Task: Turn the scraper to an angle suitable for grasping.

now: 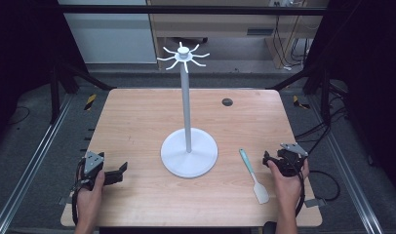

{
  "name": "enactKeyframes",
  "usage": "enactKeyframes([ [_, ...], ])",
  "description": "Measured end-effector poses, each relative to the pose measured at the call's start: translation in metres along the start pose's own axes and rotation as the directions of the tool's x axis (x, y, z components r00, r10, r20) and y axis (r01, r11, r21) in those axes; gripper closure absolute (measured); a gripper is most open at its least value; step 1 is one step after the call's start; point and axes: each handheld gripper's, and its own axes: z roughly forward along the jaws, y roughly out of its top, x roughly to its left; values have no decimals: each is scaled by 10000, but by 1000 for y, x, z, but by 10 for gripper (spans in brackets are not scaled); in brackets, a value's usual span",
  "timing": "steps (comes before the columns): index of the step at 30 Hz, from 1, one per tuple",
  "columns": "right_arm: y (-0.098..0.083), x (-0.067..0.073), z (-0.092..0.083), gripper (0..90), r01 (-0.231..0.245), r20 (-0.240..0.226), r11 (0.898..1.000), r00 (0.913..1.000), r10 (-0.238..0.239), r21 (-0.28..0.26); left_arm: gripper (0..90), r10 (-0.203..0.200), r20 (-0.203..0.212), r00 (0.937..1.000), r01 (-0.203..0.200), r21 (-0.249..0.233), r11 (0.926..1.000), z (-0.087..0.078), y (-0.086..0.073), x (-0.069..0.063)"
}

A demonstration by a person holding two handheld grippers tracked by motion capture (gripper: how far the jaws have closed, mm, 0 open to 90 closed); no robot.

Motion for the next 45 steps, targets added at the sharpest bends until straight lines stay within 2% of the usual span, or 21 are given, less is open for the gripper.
enactKeyframes([
  [3, 1, 3, -1, 172, 165, 5, 9999, 9999, -165, -10, 22, 152, 17, 9999, -152, 0, 9999, 0, 1, -3],
  [6, 6, 12, -5, 310, 538, -152, 9985, 9984, -540, -118, 21, 519, -88, 9986, -519, 36, 9986, 0, 2, -8],
  [7, 6, 12, -5, 310, 538, -152, 9985, 9984, -540, -118, 21, 519, -88, 9986, -519, 36, 9986, 0, 2, -8],
  [8, 9, 17, -4, 416, 742, -348, 9972, 9966, -742, 4, 21, 545, -97, 9985, -545, 23, 9985, 0, 2, -8],
  [9, 10, 20, -4, 463, 879, -472, 9961, 9950, -875, 74, 21, 587, -107, 9982, -586, 54, 9983, 0, 2, -9],
  [10, 10, 20, -4, 463, 879, -472, 9961, 9950, -875, 74, 21, 587, -107, 9982, -586, 54, 9983, 0, 2, -9],
  [11, 14, 26, -3, 602, 1105, -748, 9935, 9913, -1083, 264, 21, 617, -102, 9980, -616, 104, 9980, 1, 2, -9],
  [12, 14, 26, -3, 602, 1105, -748, 9935, 9913, -1083, 264, 21, 644, -129, 9978, -642, 116, 9979, 0, 2, -10],
  [14, 20, 31, -1, 707, 1439, -876, 9888, 9862, -1401, 387, 21, 676, -143, 9976, -675, 82, 9977, -1, 2, -10],
  [15, 24, 33, 0, 736, 1462, -1047, 9872, 9847, -1391, 632, 21, 650, -129, 9978, -649, 78, 9979, -1, 2, -9],
  [17, 35, 36, 7, 849, 1945, -1337, 9752, 9745, -1800, 1053, 22, 622, -134, 9980, -621, 99, 9980, -1, 2, -9],
  [19, 37, 37, 12, 895, 1775, -1622, 9758, 9743, -1561, 1275, 21, 591, -144, 9981, -590, 110, 9982, -3, 1, -9],
  [21, 37, 39, 15, 900, 1772, -1700, 9753, 9734, -1539, 1317, 22, 599, -145, 9981, -598, 107, 9982, -3, 1, -9],
  [22, 34, 44, 19, 900, 1807, -1860, 9714, 9709, -1512, 1538, 22, 596, -157, 9981, -594, 131, 9981, -2, 1, -9],
  [28, 34, 56, 19, 900, 1990, -2253, 9609, 9620, -1541, 1927, 23, 665, -165, 9977, -661, 198, 9976, -1, 1, -11],
  [34, 33, 59, 19, 900, 1954, -2543, 9588, 9569, -1403, 2063, 23, 704, -82, 9975, -702, 180, 9974, -1, 2, -12],
  [37, 33, 61, 21, 900, 1935, -2777, 9530, 9524, -1255, 2330, 23, 695, -37, 9976, -694, 228, 9973, -1, 2, -12],
  [42, 35, 61, 24, 900, 2012, -2782, 9460, 9520, -1277, 2542, 23, 763, -45, 9971, -761, 260, 9968, -1, 2, -13],
  [43, 36, 61, 25, 900, 2190, -2705, 9367, 9519, -1436, 2733, 23, 763, -53, 9971, -762, 259, 9968, -1, 2, -14],
  [45, 36, 60, 24, 900, 2224, -2712, 9356, 9513, -1467, 2743, 23, 764, -44, 9971, -762, 256, 9968, -2, 1, -14],
])
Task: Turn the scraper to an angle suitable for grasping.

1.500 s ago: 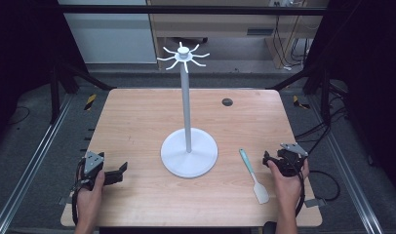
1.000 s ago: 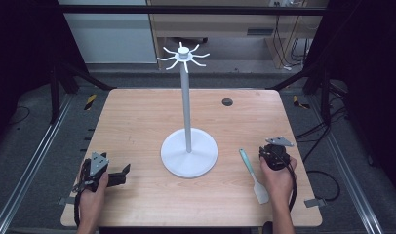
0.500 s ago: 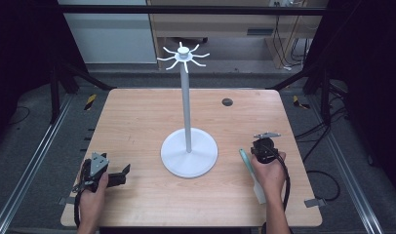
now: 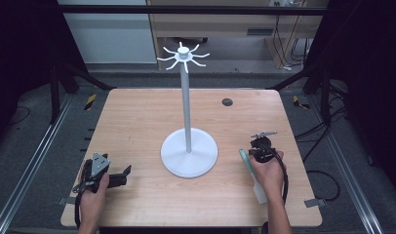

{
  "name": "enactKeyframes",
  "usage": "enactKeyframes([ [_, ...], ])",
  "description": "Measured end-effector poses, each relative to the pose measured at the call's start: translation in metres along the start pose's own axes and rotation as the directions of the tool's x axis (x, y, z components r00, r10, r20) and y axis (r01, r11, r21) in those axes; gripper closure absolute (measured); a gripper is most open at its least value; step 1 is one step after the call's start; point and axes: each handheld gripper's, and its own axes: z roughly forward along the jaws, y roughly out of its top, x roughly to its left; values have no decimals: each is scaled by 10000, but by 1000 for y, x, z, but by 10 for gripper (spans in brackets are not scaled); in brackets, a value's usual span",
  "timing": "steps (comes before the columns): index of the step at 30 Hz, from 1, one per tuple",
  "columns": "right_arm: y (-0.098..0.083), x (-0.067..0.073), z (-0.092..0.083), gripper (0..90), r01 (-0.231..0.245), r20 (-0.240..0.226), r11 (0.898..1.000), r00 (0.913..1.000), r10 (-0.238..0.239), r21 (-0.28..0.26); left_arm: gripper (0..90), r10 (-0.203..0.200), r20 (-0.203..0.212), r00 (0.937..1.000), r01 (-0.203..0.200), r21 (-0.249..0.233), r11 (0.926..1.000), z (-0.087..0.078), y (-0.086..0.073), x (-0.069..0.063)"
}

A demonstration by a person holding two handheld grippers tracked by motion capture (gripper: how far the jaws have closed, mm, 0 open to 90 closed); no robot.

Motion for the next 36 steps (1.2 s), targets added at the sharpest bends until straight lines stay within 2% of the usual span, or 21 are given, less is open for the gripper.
enactKeyframes([
  [5, 9, -2, -6, 900, 330, -43, 9989, 9995, -329, 346, 23, 26, 38, 10000, -26, 20, 10000, -1, 0, -1],
  [6, 13, -3, -4, 900, 472, 31, 9969, 9989, -475, 634, 23, -121, 47, 9999, 121, -1, 9999, -2, -1, -1],
  [7, 14, -3, -2, 900, 505, 39, 9966, 9987, -509, 646, 24, -186, 59, 9998, 186, -29, 9998, -3, -2, -1],
  [12, 15, -6, 4, 900, 279, -143, 9953, 9995, -266, 932, 24, -232, 129, 9996, 234, -101, 9997, -4, -2, 0],
  [18, 16, -5, 2, 900, 245, -500, 9952, 9986, -198, 945, 25, -204, 169, 9996, 206, -102, 9997, -4, -1, -1],
  [27, 16, 2, 7, 900, 339, -627, 9921, 9977, -264, 1204, 25, -214, 158, 9996, 215, -92, 9997, -4, -1, -1],
  [35, 17, 4, 8, 900, 432, -561, 9915, 9978, -366, 1226, 25, -201, 163, 9997, 202, -91, 9998, -4, -1, -1],
  [36, 17, 5, 8, 900, 447, -671, 9914, 9971, -366, 1233, 25, -197, 164, 9997, 198, -84, 9998, -3, -1, -1],
])
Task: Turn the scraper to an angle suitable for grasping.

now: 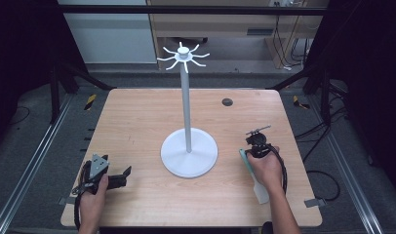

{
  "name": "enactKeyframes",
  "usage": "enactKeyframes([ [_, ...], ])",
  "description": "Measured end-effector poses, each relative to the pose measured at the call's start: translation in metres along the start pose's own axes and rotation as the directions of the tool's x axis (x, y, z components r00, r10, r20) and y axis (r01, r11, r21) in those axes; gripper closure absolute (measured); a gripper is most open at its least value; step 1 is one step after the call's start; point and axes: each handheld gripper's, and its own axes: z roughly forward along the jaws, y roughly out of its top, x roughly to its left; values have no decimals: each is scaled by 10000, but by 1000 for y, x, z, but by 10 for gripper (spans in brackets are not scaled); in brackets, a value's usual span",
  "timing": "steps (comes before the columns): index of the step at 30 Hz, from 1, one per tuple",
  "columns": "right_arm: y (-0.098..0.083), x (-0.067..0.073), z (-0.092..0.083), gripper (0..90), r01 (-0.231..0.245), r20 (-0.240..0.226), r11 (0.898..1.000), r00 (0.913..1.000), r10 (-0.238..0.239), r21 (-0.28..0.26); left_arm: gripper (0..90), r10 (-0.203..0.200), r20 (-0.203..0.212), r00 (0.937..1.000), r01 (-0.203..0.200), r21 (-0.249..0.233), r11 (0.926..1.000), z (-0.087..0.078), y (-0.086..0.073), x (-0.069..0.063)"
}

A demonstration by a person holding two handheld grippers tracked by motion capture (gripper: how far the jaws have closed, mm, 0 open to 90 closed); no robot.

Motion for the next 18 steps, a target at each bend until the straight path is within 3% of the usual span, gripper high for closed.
enactKeyframes([
  [4, -1, 9, 0, 900, 229, -434, 9997, 9988, -227, 34, 25, 18, -17, 10000, -18, 22, 10000, 0, 0, 0],
  [7, -2, 16, -2, 900, 510, -457, 9986, 9977, -504, 126, 25, 26, -9, 10000, -26, 52, 10000, 0, 0, 0],
  [18, -12, 50, -5, 900, 1507, -1328, 9886, 9799, -1491, 26, 26, 99, 58, 9999, -100, 162, 9998, 3, 0, -3],
])
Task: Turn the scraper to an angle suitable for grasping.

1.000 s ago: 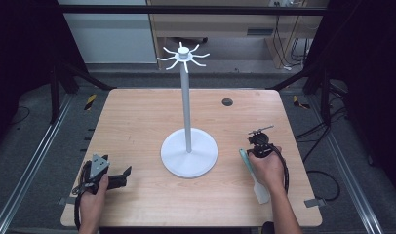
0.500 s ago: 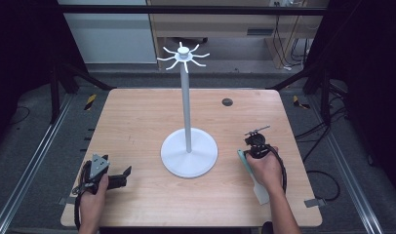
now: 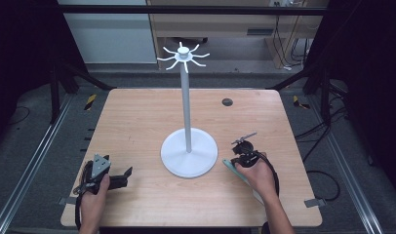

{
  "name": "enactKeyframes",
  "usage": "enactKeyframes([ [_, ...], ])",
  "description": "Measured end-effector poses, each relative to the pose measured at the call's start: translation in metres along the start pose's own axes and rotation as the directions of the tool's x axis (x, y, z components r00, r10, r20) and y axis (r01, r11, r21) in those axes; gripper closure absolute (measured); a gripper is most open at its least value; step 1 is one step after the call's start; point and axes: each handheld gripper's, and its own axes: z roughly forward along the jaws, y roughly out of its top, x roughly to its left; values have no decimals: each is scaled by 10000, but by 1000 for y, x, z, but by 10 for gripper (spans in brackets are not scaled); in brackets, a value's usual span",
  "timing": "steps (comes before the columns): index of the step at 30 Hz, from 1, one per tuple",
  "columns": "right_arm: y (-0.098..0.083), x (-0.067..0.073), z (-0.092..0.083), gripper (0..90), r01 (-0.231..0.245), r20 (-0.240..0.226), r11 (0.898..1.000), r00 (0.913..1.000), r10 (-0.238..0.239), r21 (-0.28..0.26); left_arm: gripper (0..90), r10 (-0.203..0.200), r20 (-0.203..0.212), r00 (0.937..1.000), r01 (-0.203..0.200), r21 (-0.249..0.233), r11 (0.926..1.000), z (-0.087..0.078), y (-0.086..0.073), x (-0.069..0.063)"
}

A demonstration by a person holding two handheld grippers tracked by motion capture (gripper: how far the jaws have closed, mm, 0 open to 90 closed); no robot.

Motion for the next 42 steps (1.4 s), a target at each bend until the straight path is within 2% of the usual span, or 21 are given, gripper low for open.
enactKeyframes([
  [3, -1, 8, -1, 900, 316, 23, 9995, 9995, -316, 42, 26, 36, -8, 10000, -36, 43, 10000, 0, 0, 0],
  [8, 2, 13, -8, 900, 657, 79, 9978, 9978, -656, -89, 26, 22, 14, 10000, -23, 53, 10000, 0, 0, -1],
  [12, 9, 18, -17, 900, 1080, 142, 9941, 9940, -1081, 12, 26, 43, 24, 10000, -43, 67, 10000, 1, 0, -1],
  [14, 10, 18, -17, 888, 1144, 135, 9934, 9933, -1144, 33, 26, 48, 60, 10000, -49, 88, 9999, 2, 0, -1],
  [19, 14, 22, -18, 823, 1305, 140, 9905, 9913, -1312, 426, 26, 69, 94, 9999, -70, 127, 9999, 3, 0, -2],
  [23, 17, 23, -15, 764, 1719, 205, 9807, 9844, -1745, 928, 26, 69, 173, 9998, -71, 144, 9999, 4, 0, -2],
  [25, 17, 23, -14, 732, 1793, 192, 9771, 9830, -1826, 1149, 26, 92, 171, 9998, -95, 166, 9998, 5, 0, -2],
  [26, 17, 23, -12, 689, 1861, 116, 9736, 9819, -1893, 1322, 26, 73, 191, 9998, -77, 179, 9998, 5, 0, -2],
  [32, 17, 23, -8, 617, 1912, -27, 9689, 9812, -1932, 1574, 26, 61, 197, 9998, -65, 194, 9998, 5, 0, -3],
  [34, 17, 23, -5, 612, 2028, -81, 9646, 9789, -2043, 1686, 25, 79, 184, 9998, -83, 203, 9998, 5, 0, -3],
  [37, 18, 24, -3, 614, 1930, -95, 9647, 9809, -1945, 1792, 25, 75, 179, 9998, -78, 195, 9998, 5, 0, -3],
  [39, 18, 23, -1, 610, 2089, -101, 9599, 9775, -2107, 1871, 25, 68, 184, 9998, -72, 193, 9998, 5, 0, -3],
  [40, 18, 24, -1, 609, 1936, -112, 9616, 9807, -1952, 1946, 25, 70, 185, 9998, -73, 193, 9998, 5, 0, -3],
  [42, 19, 23, 1, 610, 2058, -121, 9597, 9782, -2073, 1915, 25, 72, 188, 9998, -75, 187, 9998, 5, 0, -3],
])
